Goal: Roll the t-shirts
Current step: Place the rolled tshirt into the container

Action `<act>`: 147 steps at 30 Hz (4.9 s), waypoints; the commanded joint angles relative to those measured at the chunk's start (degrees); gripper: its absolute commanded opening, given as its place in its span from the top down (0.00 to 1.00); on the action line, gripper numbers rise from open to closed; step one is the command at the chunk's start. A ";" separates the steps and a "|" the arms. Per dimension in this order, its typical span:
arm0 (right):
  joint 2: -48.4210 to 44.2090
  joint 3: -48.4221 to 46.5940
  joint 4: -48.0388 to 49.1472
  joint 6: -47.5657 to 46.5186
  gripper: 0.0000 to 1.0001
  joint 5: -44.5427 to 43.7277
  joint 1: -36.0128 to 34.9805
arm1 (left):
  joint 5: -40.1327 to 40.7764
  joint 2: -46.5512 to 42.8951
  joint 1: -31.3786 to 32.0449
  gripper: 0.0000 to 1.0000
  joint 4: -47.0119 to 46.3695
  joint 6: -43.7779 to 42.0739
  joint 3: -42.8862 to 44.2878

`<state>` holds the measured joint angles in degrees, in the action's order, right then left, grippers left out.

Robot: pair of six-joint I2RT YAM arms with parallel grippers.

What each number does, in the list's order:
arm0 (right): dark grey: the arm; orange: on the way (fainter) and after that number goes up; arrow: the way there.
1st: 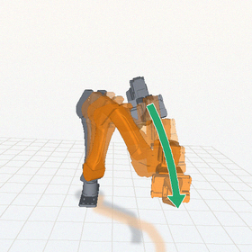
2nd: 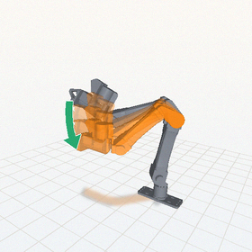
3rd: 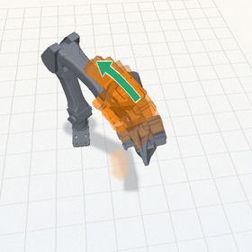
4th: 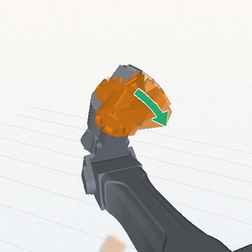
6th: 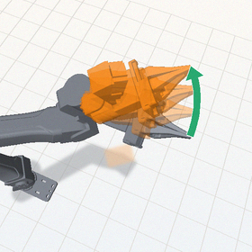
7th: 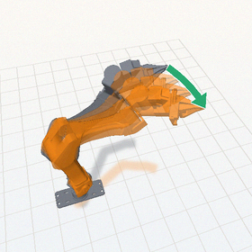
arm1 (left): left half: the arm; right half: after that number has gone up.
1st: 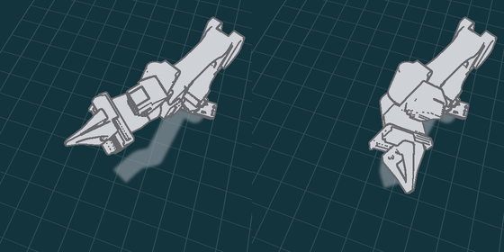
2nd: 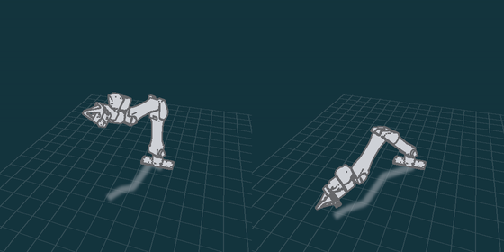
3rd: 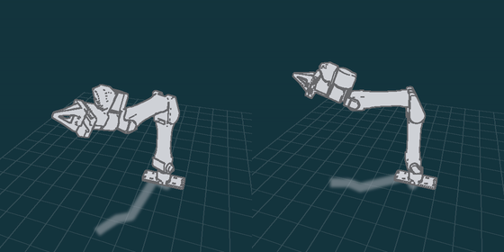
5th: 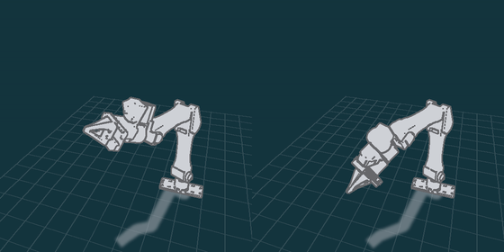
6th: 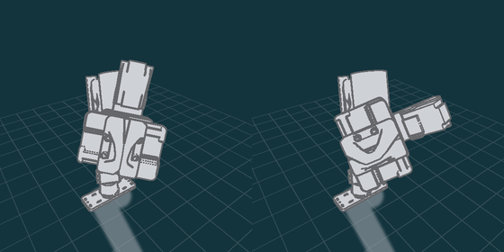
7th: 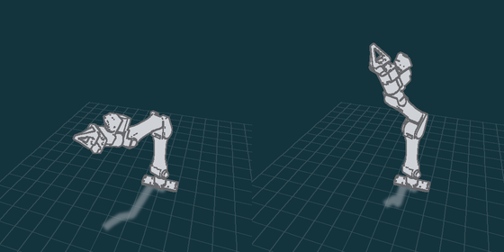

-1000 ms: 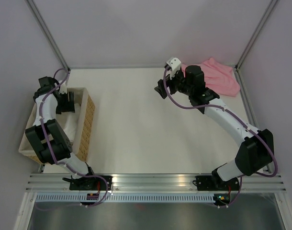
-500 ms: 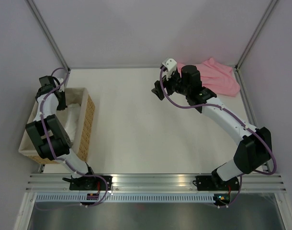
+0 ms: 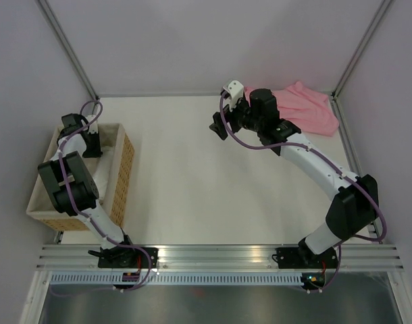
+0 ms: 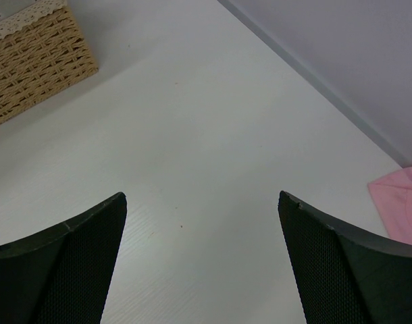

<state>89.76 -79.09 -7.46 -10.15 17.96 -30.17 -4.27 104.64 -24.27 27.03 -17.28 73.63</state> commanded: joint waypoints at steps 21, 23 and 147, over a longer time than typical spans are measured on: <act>0.16 -1.25 2.10 -0.75 0.02 -0.64 -0.76 | 7.87 -9.26 -2.97 0.74 4.96 -3.63 -2.87; -0.28 -0.10 2.80 -0.57 0.02 -0.38 -0.76 | 9.97 -10.59 -3.41 0.74 6.11 -4.69 -5.14; -37.45 10.28 -15.64 1.46 0.02 -51.16 -3.93 | 1.03 -17.80 79.64 0.00 -17.89 13.67 -10.68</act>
<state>54.89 -64.18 -18.06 -6.35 -23.09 -33.93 1.32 90.87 55.29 8.93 -7.73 65.73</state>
